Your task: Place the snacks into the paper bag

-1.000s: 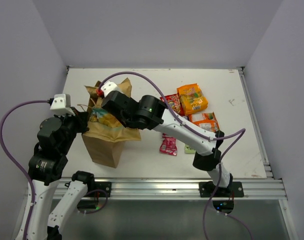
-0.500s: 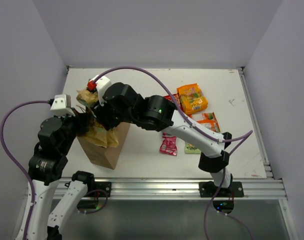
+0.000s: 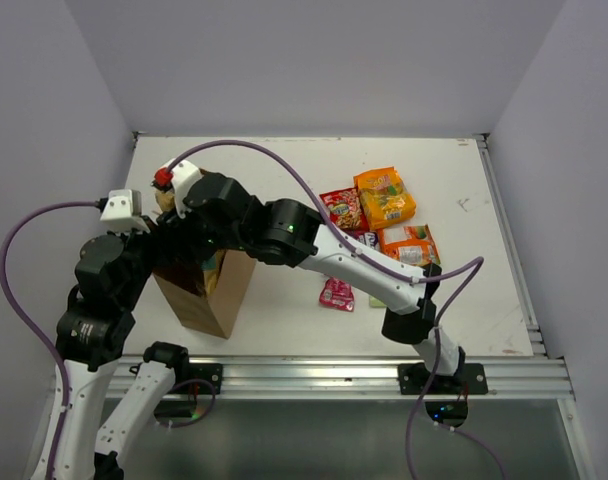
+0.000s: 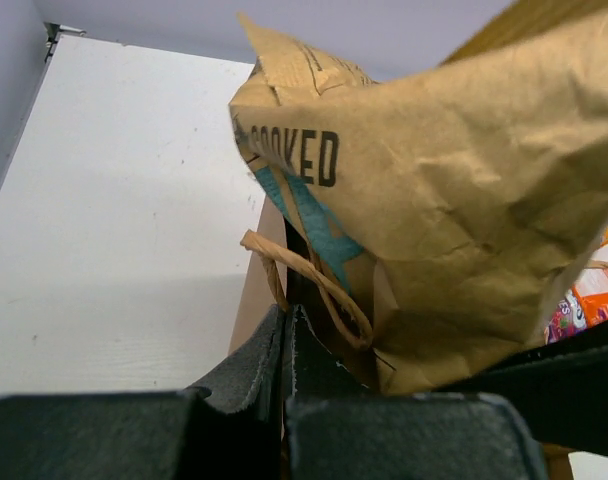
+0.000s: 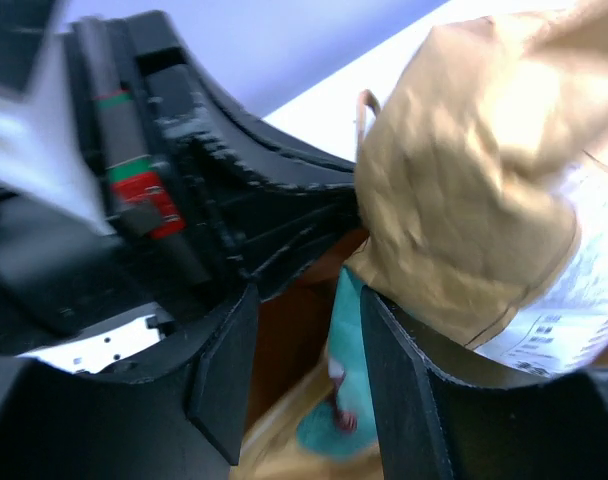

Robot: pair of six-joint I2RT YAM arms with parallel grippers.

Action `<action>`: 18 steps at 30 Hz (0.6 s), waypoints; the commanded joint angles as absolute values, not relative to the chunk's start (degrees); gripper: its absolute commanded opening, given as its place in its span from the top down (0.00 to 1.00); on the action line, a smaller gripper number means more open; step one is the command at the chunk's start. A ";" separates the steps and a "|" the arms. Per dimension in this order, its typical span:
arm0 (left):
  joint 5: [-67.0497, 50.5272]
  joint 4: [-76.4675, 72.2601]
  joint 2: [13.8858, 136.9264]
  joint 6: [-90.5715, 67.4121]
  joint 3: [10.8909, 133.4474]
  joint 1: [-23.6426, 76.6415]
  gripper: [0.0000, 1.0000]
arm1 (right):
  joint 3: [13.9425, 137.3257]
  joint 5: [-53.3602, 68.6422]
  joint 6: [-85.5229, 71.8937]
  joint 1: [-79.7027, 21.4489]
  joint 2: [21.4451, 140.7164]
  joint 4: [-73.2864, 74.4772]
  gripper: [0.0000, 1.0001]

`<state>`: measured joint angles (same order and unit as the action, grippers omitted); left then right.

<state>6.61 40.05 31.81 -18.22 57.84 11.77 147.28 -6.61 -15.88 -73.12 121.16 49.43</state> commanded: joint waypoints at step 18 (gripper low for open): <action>19.15 39.29 29.53 -16.70 58.36 12.13 1.00 | 130.20 -41.25 -10.28 -74.53 87.90 53.96 0.35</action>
<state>12.12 40.73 30.61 -17.80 57.84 11.77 134.58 -27.35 -11.90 -74.06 93.10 51.79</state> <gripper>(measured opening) 0.008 0.625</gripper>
